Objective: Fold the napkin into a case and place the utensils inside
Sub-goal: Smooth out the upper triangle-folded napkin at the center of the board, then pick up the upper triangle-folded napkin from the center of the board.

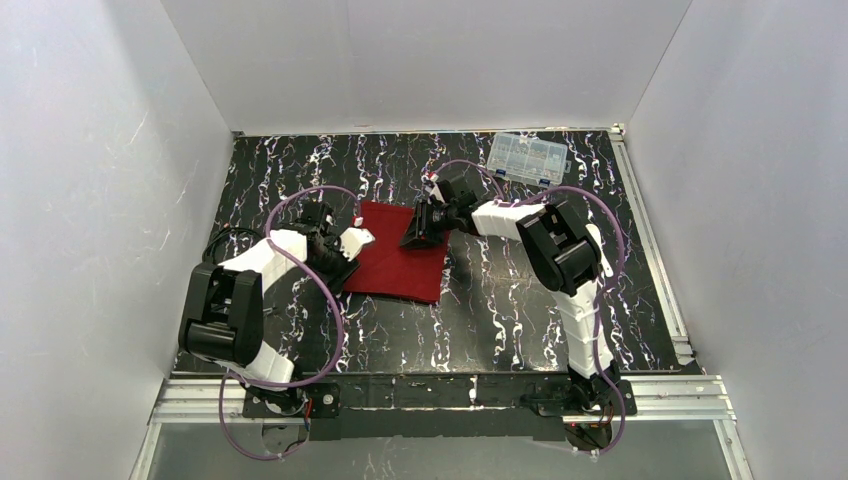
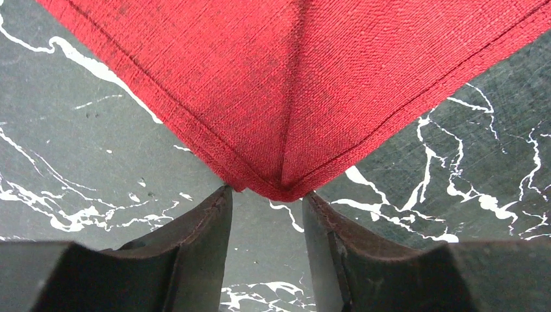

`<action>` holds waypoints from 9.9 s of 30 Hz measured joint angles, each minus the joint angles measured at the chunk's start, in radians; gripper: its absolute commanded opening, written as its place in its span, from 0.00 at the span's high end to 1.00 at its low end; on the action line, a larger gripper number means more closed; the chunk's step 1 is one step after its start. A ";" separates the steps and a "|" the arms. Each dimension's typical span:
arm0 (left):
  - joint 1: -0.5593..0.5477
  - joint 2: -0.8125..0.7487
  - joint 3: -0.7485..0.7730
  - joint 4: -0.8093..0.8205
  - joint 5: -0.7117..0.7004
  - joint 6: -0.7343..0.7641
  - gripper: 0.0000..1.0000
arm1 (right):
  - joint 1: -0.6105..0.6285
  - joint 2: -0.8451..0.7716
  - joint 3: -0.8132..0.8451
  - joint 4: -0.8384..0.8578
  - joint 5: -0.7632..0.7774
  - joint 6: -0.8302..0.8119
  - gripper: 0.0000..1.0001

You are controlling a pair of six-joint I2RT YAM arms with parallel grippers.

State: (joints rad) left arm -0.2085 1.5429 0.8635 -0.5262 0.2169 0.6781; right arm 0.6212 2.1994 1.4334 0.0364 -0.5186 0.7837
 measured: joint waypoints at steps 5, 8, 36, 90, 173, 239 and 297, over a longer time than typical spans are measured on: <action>0.034 0.008 0.008 -0.010 0.008 -0.018 0.47 | -0.012 0.011 0.002 0.019 -0.028 0.002 0.67; 0.053 0.028 0.022 -0.010 0.009 -0.032 0.46 | -0.015 0.014 0.002 0.031 -0.036 0.003 0.68; 0.161 0.144 0.193 -0.247 0.241 0.036 0.48 | -0.024 0.016 -0.046 0.145 -0.034 0.059 0.70; -0.010 -0.127 -0.104 0.192 -0.006 0.194 0.80 | 0.041 0.204 0.450 -0.164 0.132 0.031 0.56; 0.042 -0.245 -0.079 0.015 0.053 0.350 0.26 | -0.212 -0.074 -0.106 0.005 -0.035 -0.014 0.51; 0.280 -0.094 0.272 -0.386 0.526 0.491 0.11 | 0.523 -0.537 -0.489 -0.113 0.648 -1.027 0.24; 0.109 -0.285 -0.217 0.036 0.471 1.015 0.07 | 0.375 -0.426 -0.417 -0.125 0.433 -0.993 0.96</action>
State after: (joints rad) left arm -0.0998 1.2579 0.6460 -0.4904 0.6880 1.6932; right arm 0.9958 1.7737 1.0168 -0.0887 -0.0860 -0.2096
